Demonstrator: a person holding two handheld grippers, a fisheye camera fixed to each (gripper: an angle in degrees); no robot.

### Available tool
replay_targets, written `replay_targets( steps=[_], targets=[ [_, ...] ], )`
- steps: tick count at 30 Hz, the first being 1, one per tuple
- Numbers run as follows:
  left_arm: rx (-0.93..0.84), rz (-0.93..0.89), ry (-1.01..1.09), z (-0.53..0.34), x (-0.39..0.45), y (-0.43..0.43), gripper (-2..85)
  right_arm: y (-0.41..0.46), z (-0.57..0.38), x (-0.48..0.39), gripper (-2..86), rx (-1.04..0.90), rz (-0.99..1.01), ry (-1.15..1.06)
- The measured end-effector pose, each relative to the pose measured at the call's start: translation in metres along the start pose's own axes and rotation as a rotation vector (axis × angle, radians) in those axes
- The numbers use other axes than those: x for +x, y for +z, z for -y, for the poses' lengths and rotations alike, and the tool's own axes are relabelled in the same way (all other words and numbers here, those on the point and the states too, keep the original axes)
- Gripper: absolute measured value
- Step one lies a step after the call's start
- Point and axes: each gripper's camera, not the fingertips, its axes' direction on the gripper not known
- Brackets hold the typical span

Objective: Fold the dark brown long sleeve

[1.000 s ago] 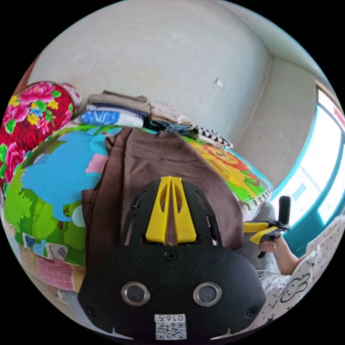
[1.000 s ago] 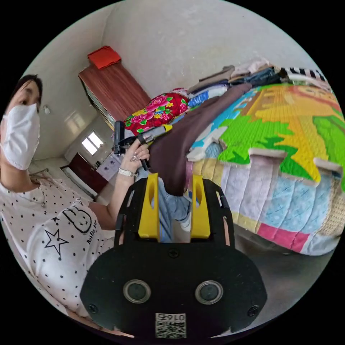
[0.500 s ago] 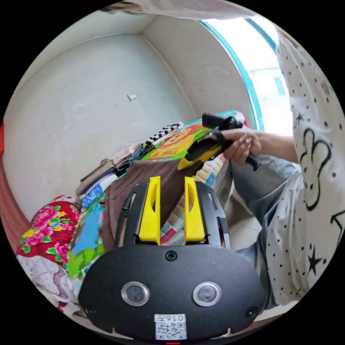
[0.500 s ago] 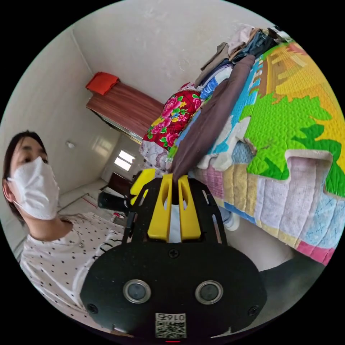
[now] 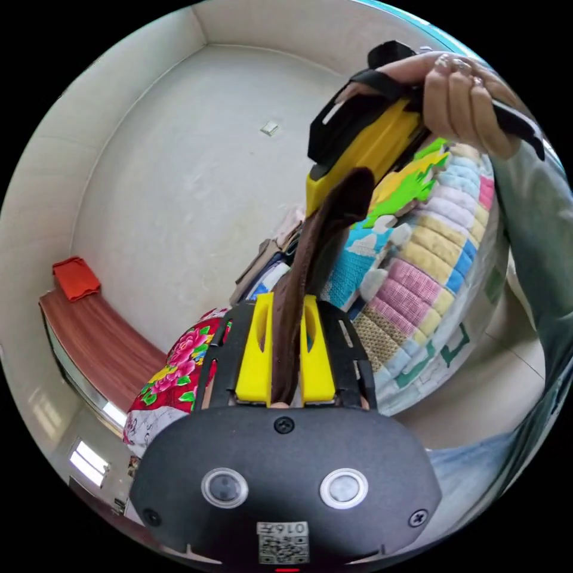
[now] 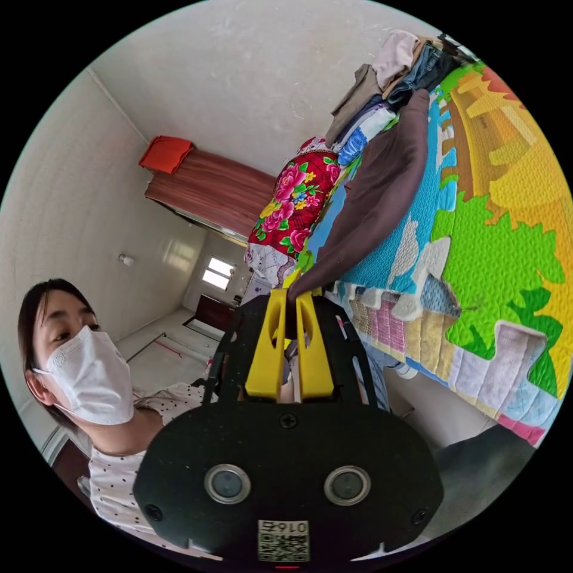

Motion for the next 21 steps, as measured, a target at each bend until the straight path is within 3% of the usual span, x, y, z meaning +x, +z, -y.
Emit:
replay_targets(
  steps=[4, 6, 9, 12, 14, 17, 21],
  targets=[
    [-0.011, -0.193, -0.048, 0.011, -0.017, 0.000, 1.0, 0.000, -0.030, -0.014, 3.3, -0.002, 0.014, -0.032],
    [-0.056, -0.374, -0.068, 0.024, -0.035, 0.009, 0.3, -0.005, -0.046, -0.029, 4.8, 0.012, -0.008, -0.122],
    [-0.130, -0.492, -0.074, 0.041, -0.049, 0.025, 0.1, -0.017, -0.085, -0.072, 8.7, 0.097, -0.144, -0.396],
    [-0.202, -0.557, -0.082, 0.059, -0.052, 0.039, -0.1, -0.018, -0.145, -0.123, 13.9, 0.320, -0.449, -0.691],
    [-0.224, -0.590, -0.081, 0.070, -0.051, 0.045, -0.1, 0.007, -0.193, -0.157, 16.8, 0.455, -0.753, -0.924],
    [-0.248, -0.612, -0.098, 0.083, -0.049, 0.055, -0.2, 0.053, -0.220, -0.188, 18.8, 0.354, -1.019, -1.054],
    [-0.268, -0.637, -0.126, 0.093, -0.048, 0.064, -0.3, 0.098, -0.248, -0.218, 19.5, 0.236, -1.102, -1.195]
  ],
)
